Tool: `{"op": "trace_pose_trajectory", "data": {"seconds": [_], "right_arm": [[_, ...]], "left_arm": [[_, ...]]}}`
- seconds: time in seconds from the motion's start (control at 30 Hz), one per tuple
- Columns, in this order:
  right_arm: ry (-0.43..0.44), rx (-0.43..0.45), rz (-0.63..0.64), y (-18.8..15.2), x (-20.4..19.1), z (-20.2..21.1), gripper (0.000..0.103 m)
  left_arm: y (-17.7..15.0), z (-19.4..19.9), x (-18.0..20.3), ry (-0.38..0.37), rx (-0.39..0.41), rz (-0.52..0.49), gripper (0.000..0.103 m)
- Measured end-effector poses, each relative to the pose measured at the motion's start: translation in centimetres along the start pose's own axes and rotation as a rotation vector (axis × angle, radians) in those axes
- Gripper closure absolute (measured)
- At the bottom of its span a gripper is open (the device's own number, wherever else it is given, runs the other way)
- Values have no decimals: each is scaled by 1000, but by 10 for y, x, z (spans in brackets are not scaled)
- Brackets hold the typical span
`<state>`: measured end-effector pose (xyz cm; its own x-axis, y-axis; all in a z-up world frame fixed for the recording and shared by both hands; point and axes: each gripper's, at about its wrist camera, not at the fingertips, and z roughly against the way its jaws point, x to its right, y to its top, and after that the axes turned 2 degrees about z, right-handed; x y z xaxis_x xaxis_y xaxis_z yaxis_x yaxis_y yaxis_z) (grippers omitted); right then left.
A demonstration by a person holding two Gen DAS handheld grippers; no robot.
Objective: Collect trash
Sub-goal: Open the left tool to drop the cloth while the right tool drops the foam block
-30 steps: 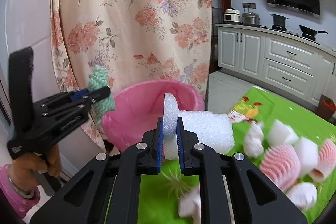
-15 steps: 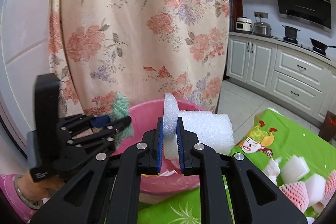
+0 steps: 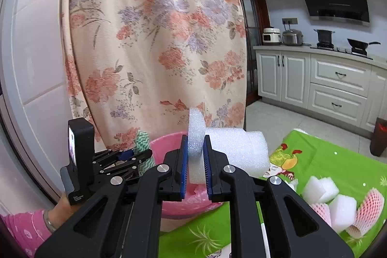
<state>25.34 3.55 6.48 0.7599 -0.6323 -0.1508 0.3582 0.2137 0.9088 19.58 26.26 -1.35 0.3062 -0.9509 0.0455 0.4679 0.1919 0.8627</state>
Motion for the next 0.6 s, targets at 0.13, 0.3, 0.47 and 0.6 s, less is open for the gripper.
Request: {"op": "trace_pose_trajectory", "data": {"seconds": [0.13,0.3,0.47,0.6], "right_arm": [[0,-27,4,-7,-5,-17,89],[19,-67,10,-17,-17,-51,89],[51,-87,26,-16,-29,-76,89],[80,-105,21,-15,-34,-90,89]], "left_arm": [[-1,-6,0,-6,-10,-6,77],[1,-8,-5,-4,-5,-23,58],[2,5,-18,31,32,-28,31],[1,16,-30,74,54,-29,20]]}}
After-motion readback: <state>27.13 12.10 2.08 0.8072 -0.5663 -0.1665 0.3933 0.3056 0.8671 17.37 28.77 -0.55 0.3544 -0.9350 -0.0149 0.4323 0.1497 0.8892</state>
